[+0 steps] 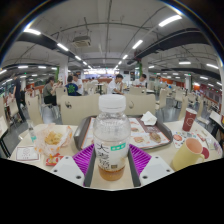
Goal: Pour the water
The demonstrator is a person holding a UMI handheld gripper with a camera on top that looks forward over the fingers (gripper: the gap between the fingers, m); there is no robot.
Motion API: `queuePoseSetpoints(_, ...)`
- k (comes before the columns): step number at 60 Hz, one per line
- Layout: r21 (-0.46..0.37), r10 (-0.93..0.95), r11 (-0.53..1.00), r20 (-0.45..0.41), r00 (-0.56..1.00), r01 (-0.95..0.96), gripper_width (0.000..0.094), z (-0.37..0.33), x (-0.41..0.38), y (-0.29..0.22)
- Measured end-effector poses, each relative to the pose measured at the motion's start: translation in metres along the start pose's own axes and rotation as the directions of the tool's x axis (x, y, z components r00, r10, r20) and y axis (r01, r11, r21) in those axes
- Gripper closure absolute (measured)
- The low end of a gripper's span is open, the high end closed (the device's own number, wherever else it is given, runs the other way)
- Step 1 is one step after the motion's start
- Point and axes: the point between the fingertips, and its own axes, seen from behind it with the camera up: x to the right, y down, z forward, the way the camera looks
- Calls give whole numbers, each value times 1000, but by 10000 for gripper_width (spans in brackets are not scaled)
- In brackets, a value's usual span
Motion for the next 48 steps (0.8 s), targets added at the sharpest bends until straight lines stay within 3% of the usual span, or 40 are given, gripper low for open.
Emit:
queuePoseSetpoints(11,18,-10,1000,17,1000,10,482,-3,-3,-1)
queuePoseSetpoints(21,-10,-7,1000,33,999,7,485,-14,-5,-1)
queuePoseSetpoints(32,-5,298,954,143,944,-300,485,-52,-4,-53)
queuePoseSetpoints(39,-54,601,790,261,755,-611,485,-79,7,-98)
queuePoseSetpoints(48,-211,899,363,334,282,-908,487,-89,43,-127)
